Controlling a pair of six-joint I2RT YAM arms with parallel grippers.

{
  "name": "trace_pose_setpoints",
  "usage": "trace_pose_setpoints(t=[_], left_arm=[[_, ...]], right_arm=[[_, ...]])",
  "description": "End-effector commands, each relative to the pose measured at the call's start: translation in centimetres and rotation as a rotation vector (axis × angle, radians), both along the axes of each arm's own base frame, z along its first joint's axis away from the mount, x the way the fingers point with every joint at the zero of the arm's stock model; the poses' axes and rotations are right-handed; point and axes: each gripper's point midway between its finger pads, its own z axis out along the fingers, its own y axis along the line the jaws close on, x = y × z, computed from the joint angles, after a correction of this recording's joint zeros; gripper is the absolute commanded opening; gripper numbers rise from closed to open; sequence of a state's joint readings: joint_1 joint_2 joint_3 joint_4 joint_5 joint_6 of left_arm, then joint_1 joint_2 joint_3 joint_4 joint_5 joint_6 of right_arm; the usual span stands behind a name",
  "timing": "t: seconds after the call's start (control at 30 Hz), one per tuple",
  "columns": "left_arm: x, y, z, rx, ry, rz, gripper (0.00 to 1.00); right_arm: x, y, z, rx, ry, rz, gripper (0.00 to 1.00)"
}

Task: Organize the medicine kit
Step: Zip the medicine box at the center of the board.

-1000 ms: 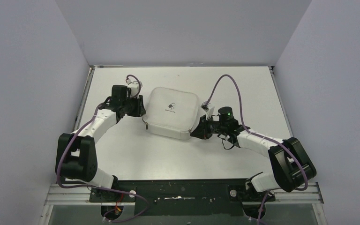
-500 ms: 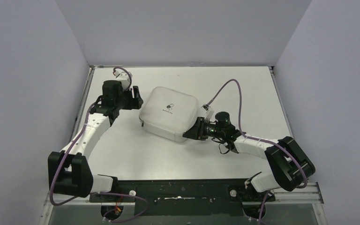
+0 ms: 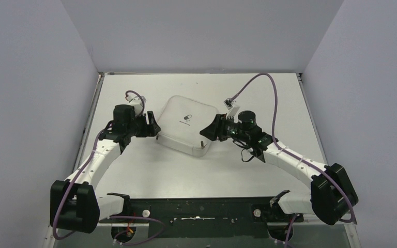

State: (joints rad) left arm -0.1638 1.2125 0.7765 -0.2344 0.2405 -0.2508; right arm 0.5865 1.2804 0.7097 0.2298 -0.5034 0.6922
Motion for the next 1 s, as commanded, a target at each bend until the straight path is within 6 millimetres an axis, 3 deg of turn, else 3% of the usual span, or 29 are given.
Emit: trace_pose_setpoints(t=[0.0,0.13,0.53,0.97], left_arm=[[-0.2,-0.9,1.6,-0.041,-0.068,-0.053,0.62],[-0.7,-1.4,1.0,-0.058,-0.043,-0.081,0.63],[-1.0,-1.5,-0.7,-0.057,0.002,-0.089,0.59],[-0.6,-1.4,-1.1,-0.050,0.021,-0.081,0.57]], right_arm=[[1.6,-2.2,0.4,-0.302,-0.240,0.035,0.51],[1.9,-0.9,-1.0,-0.360,-0.230,0.165,0.52],[1.2,3.4,-4.0,-0.182,-0.169,0.335,0.45],[-1.5,2.4,-7.5,-0.205,-0.138,0.420,0.44]])
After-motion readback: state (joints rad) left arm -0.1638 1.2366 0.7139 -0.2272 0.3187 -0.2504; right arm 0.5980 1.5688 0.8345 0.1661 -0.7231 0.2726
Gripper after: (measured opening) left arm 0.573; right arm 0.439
